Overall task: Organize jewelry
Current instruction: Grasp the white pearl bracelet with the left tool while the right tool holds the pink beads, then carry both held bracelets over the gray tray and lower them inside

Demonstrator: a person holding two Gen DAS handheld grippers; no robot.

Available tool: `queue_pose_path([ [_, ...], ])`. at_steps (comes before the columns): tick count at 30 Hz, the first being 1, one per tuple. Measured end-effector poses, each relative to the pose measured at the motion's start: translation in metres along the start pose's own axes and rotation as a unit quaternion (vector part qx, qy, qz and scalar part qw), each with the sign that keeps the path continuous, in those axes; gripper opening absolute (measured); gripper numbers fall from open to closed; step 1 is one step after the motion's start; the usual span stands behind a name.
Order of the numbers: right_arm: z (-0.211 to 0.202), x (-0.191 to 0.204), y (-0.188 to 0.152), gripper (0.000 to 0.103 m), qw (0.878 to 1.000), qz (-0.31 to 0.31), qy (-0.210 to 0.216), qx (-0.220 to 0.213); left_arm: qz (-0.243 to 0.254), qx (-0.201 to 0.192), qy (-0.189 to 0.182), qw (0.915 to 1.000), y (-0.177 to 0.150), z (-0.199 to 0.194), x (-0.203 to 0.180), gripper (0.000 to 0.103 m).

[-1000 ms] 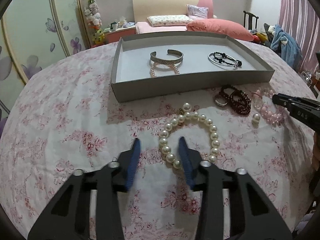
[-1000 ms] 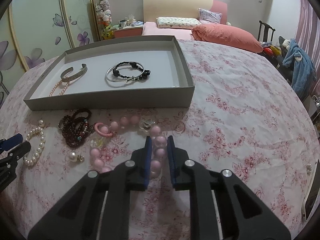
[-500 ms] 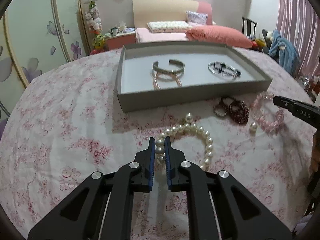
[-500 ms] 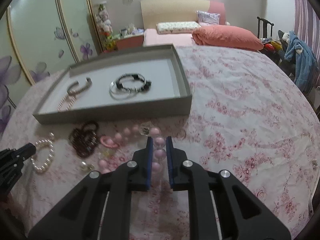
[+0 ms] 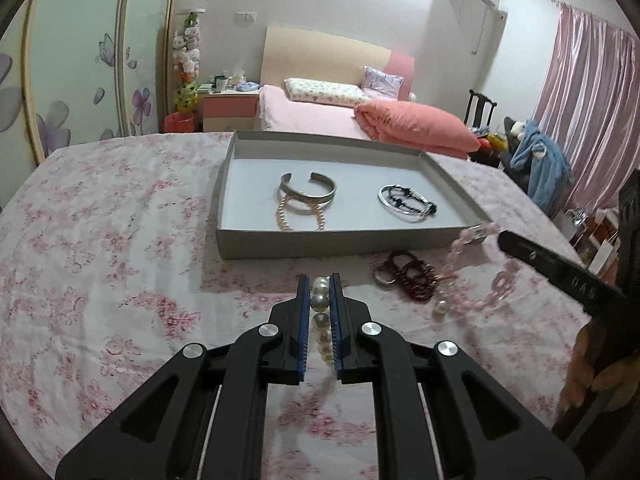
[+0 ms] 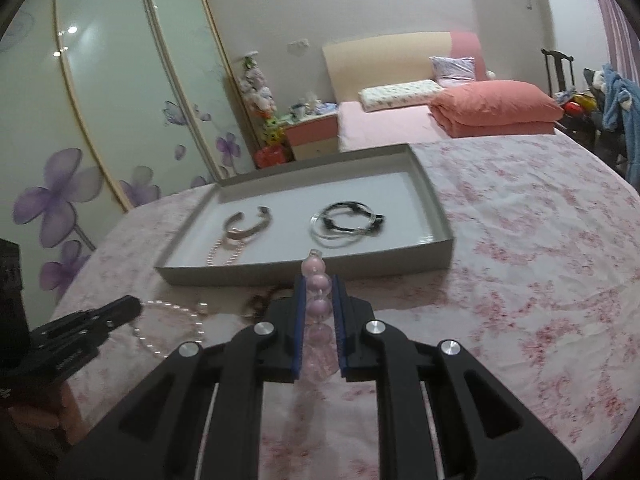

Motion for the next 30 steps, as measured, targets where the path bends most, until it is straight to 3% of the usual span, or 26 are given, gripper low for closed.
queue_pose_path([
  [14,-0.008,0.012,-0.003,0.014,1.0,0.008,0.02,-0.022,-0.028,-0.034,-0.045,0.998,0.006,-0.012,-0.013,0.01],
  [30,-0.024,0.021,-0.002,0.014,0.999,-0.002,0.007,-0.054,-0.045,-0.066,-0.041,0.996,0.01,-0.029,-0.011,0.01],
])
Point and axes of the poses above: each gripper's, at about its wrist camera, not at the fingertips, and z roughly the way its jaws point, x to its left, y to its top, the point moved 3 cm from there along z, roughly the way its jaws point, and after that the axes turned 1 degree about -x, right-handed, at the moved point
